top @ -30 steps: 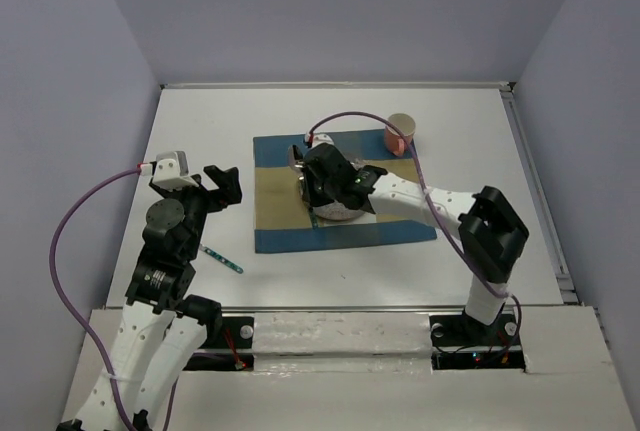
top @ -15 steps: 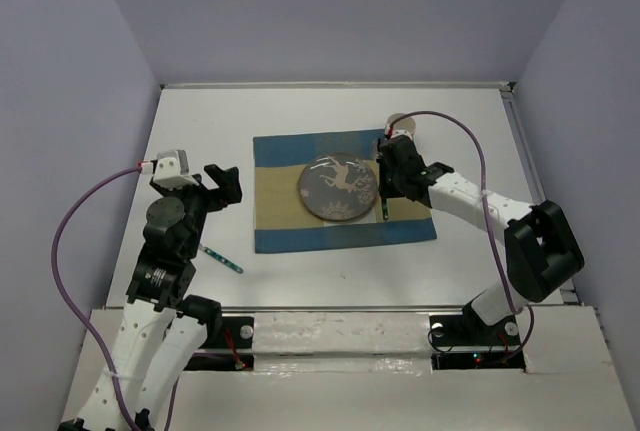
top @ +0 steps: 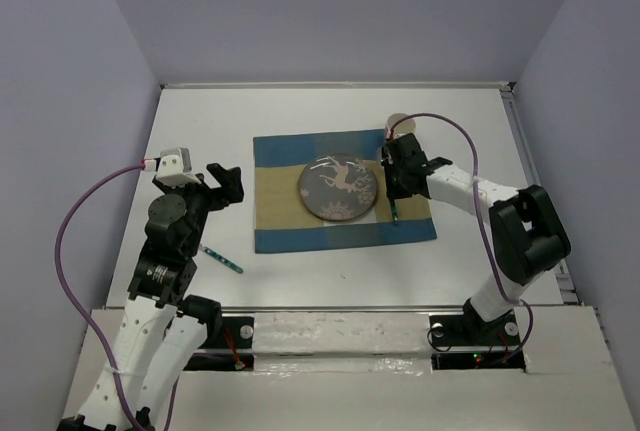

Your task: Set the dinner table for one person

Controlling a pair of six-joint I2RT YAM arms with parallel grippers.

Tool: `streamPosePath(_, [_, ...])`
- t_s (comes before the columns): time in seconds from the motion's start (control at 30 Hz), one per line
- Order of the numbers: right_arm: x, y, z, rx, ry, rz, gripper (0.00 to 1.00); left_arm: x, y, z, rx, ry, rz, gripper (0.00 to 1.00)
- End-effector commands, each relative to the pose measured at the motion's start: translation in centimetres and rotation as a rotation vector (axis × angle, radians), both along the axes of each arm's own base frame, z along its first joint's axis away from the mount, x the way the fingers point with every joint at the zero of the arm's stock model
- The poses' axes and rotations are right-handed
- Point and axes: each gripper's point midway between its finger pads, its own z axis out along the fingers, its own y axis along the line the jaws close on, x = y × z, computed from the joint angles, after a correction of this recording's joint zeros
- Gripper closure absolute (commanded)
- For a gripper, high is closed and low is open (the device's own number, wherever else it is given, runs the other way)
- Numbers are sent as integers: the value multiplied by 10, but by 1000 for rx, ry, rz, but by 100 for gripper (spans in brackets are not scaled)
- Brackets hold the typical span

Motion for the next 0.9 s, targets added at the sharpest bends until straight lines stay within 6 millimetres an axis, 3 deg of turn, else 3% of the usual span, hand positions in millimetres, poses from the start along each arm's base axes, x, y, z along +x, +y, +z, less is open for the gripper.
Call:
streamPosePath(0.0, [17,4,11,17,-34,11,100,1,-3,29,-20,-86,-20,1])
streamPosePath(0.37, [24,-5,-10,-7,5,-41,100,1,-4,28,-21,-83,-28,1])
streamPosePath(0.5, [26,-8,-9,-17,-4,-66,84,1,-6,28,-22,-86,-36,1])
streamPosePath(0.63, [26,-8,0,-1,-24,-81,58,1,-6,28,-22,-86,-37,1])
streamPosePath(0.77, [25,-7,14,25,-54,-75,47,0,-6,30,-24,-90,-37,1])
streamPosePath(0.87, [21,-2,29,66,-76,-54,46,1,-5,30,-24,-92,-33,1])
